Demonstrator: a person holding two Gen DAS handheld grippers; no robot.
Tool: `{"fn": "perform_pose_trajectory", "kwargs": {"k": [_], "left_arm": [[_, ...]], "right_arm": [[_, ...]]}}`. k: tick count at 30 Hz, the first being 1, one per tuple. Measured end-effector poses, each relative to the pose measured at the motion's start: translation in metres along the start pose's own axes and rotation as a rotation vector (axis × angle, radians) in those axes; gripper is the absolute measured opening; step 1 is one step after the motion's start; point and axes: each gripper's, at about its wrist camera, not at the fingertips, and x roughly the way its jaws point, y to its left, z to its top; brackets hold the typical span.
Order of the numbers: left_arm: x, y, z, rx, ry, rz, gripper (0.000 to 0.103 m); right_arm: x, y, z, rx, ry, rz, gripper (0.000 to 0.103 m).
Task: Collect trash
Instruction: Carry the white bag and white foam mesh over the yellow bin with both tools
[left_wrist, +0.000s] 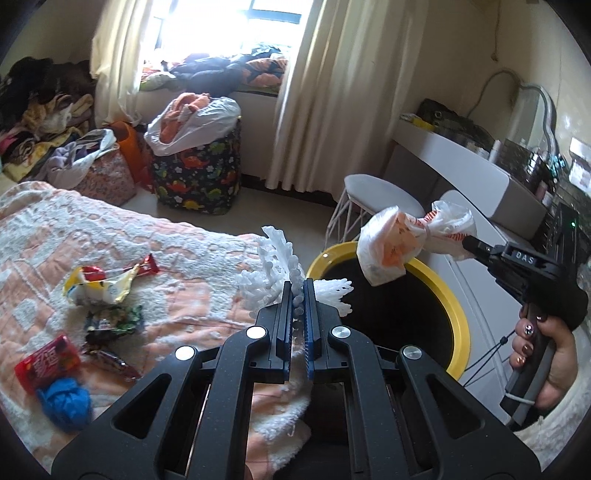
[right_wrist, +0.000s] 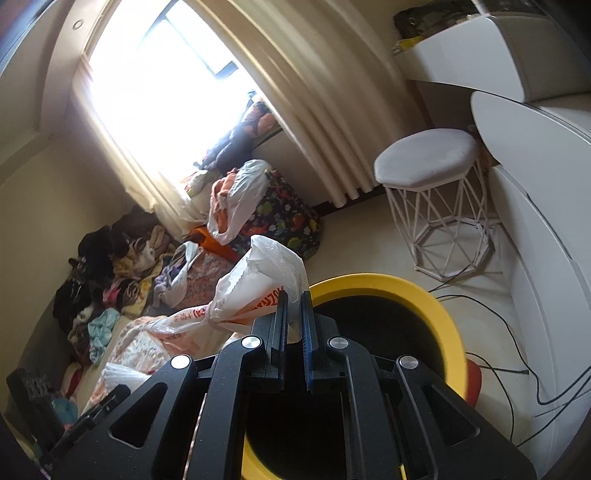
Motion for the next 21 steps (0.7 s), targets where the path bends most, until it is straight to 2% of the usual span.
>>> {"fn": "perform_pose_trajectory", "kwargs": {"k": [11,21], "left_arm": [[0.024,-0.031,-0.011,0.06,0.047,-0.056,0.002],[0.048,-0.053,-0.021,0.107,0.107,-0.107,0.002]], "right_arm": [[0.003,-0.026,-0.005,0.027,-0.004,-0.096,0.007],[0.015,-0.044,-0.009,0.05,0.032,-0.162,0.007]]}}
